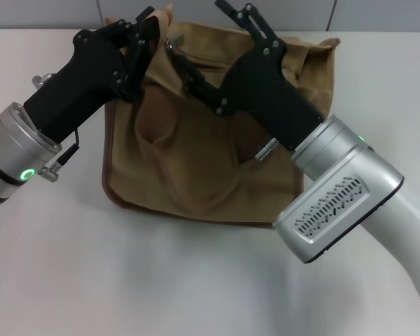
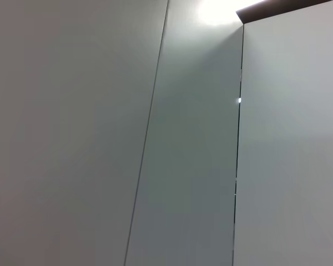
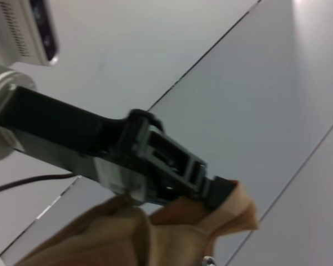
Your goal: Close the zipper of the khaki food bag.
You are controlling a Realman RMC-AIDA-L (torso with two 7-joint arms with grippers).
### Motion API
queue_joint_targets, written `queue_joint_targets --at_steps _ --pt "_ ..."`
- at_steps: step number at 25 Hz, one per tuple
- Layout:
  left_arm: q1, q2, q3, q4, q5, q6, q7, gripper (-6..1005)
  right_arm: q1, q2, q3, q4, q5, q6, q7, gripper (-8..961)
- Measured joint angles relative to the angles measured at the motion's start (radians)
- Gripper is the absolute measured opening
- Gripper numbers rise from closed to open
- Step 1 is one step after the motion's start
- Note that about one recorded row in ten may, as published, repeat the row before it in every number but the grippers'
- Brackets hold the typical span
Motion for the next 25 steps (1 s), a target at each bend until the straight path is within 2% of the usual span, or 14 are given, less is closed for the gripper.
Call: queue_joint_targets --at_steps 12,25 --pt "-0.013 -0.002 0.007 -0.007 -0.001 -0.026 0.0 21 0.019 0.0 0.024 0.012 -0.008 0.033 0.0 810" --pt "-0.014 -0.002 0.007 -0.007 -0.004 -0.05 0.008 21 -0.001 0.0 0.035 0.014 -0.01 0.023 0.008 810"
